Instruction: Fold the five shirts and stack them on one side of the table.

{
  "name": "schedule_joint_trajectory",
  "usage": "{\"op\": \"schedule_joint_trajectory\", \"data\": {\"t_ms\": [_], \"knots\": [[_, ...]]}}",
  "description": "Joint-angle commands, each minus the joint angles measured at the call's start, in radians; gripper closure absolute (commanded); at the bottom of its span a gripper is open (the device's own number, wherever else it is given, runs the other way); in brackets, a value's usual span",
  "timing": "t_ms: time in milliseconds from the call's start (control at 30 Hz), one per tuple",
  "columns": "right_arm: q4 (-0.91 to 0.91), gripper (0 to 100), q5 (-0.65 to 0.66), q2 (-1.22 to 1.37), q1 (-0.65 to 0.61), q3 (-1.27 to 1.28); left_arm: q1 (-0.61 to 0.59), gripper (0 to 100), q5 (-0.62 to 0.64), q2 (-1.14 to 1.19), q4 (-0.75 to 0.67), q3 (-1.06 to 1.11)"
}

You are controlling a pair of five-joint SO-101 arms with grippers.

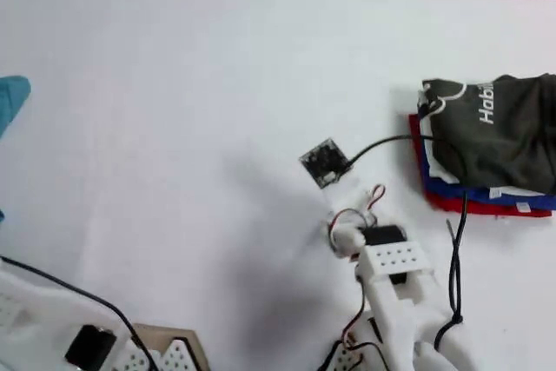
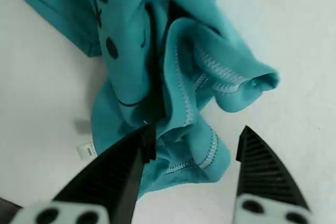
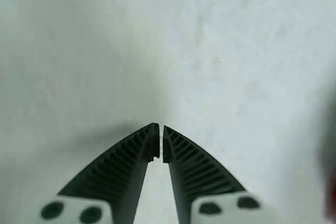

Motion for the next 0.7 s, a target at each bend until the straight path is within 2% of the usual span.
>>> {"op": "schedule_joint_trajectory", "data": {"t_ms": [0,167,367,433,533,600,667], "knots": [[-0.015,93.0,-0.011,-0.03,0.001,0.0,-0.018,73,-0.011,0.023,0.006,-0.044],[-0.016,75.2,-0.006,-0.03,-0.004,0.003,-0.023,73,-0.005,0.061,-0.063,-0.044],[-0.018,80.8,-0.006,-0.03,-0.001,0.003,-0.012,74,-0.005,0.107,-0.063,-0.044],[-0.021,82.7,-0.006,-0.03,-0.001,0.003,0.002,80,-0.005,0.104,-0.054,-0.042],[-0.056,84.4,-0.012,-0.03,0.001,0.017,0.048,99,0.0,0.078,0.0,-0.07],[-0.065,84.4,-0.012,-0.03,-0.001,0.02,0.097,96,0.043,0.046,0.064,-0.113],[-0.067,84.4,-0.012,-0.03,0.001,0.02,0.173,98,0.087,0.009,0.143,-0.17]]}}
